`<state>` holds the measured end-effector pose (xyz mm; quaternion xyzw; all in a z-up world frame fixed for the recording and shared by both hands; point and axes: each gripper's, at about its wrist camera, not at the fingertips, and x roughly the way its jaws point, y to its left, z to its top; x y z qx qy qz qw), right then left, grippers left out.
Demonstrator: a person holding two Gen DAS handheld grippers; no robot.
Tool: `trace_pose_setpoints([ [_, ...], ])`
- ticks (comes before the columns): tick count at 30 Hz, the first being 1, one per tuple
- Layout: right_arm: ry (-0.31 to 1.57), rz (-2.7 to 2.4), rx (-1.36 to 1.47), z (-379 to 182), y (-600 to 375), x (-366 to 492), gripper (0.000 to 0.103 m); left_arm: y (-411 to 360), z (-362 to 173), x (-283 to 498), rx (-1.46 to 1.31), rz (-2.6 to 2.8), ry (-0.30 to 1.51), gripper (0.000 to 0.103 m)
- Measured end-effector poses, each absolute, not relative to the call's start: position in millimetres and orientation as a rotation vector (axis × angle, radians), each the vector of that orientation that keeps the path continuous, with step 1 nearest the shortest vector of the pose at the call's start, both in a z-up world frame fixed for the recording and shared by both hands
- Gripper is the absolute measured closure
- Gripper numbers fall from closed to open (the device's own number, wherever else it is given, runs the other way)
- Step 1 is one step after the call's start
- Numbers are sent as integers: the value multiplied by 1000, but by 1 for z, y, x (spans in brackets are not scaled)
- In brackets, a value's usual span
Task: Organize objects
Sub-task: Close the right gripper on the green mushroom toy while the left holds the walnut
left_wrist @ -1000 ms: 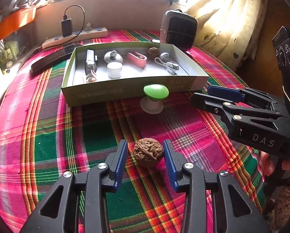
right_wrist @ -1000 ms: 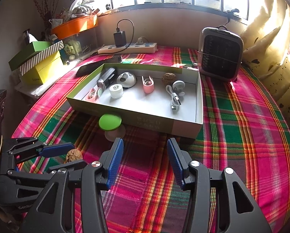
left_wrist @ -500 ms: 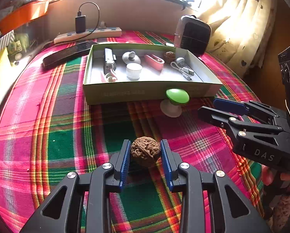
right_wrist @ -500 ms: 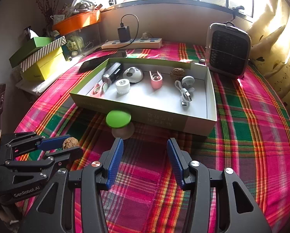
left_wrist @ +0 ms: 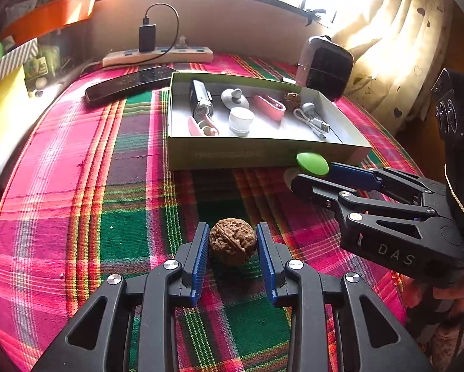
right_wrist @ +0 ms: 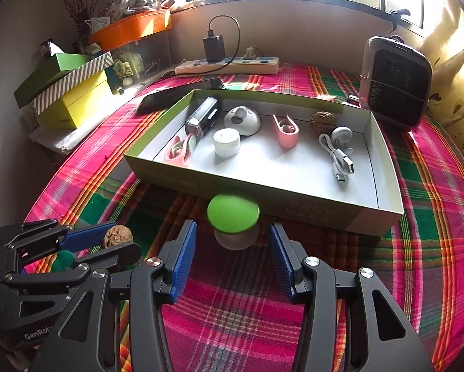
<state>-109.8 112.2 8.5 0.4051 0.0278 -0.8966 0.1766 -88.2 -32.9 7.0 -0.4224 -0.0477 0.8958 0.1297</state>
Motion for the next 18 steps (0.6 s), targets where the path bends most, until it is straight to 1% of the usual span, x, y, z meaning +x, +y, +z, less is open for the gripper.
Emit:
trace_pose_setpoints([
  [10,19,-2561,1165,8,111,-119,55,-35,7,-89,-1224,2594,-155,74],
  [18,6,-2565,1174,7,111,-120,55,-35,7,-89,-1225,2595,-153,74],
])
